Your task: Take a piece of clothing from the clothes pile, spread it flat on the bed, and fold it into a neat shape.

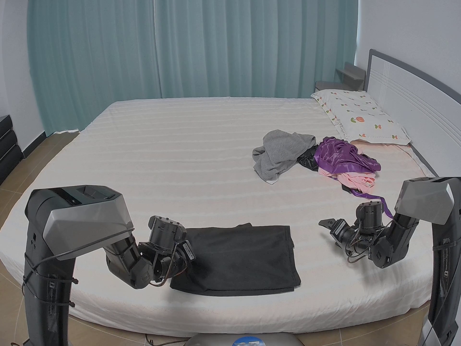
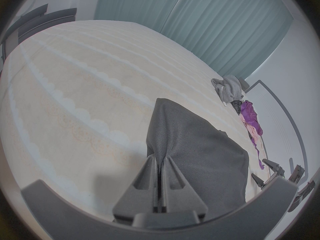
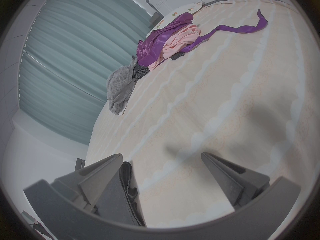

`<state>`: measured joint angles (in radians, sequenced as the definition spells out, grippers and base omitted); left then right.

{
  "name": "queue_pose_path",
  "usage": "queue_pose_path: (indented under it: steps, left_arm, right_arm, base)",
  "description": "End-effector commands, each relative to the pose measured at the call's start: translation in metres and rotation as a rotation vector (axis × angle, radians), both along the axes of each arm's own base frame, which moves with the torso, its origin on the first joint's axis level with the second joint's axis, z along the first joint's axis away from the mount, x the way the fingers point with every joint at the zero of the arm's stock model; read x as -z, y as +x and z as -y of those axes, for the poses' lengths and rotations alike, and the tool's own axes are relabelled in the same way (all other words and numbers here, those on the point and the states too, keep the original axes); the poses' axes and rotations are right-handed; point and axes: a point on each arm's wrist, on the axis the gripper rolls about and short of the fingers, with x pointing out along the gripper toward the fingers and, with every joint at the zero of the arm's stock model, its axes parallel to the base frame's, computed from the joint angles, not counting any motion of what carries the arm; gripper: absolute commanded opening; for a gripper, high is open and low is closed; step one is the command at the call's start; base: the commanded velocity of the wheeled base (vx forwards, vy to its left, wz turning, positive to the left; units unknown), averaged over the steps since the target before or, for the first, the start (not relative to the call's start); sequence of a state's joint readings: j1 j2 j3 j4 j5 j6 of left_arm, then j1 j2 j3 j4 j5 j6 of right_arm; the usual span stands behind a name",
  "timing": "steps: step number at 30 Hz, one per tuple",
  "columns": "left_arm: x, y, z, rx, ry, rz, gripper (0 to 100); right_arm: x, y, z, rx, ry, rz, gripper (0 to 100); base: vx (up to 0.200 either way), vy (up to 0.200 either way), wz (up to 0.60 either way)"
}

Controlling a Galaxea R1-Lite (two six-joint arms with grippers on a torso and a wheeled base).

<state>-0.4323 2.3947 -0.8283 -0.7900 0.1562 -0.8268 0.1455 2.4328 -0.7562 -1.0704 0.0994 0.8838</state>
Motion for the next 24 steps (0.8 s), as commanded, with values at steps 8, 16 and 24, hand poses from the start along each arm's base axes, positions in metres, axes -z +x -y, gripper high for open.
queue_pose_path:
  steps: [8,16,24]
  left_arm:
    - [0.0007,-0.0012,-0.0023,-0.003,0.003,-0.009,0]
    - [0.0009,-0.0023,-0.0022,0.0,0.007,-0.012,0]
    - [0.0007,-0.0019,-0.002,0.0,0.008,-0.014,0]
  right_arm:
    - [0.0028,-0.0003,0.0,-0.001,-0.001,-0.007,100]
    - [0.0036,-0.0008,0.0,-0.013,-0.019,-0.006,100]
    - [0.0036,-0.0008,0.0,-0.012,-0.017,-0.006,100]
  base:
    - [0.0,0.0,0.0]
    - [0.0,0.0,0.0]
    - [0.0,0.0,0.0]
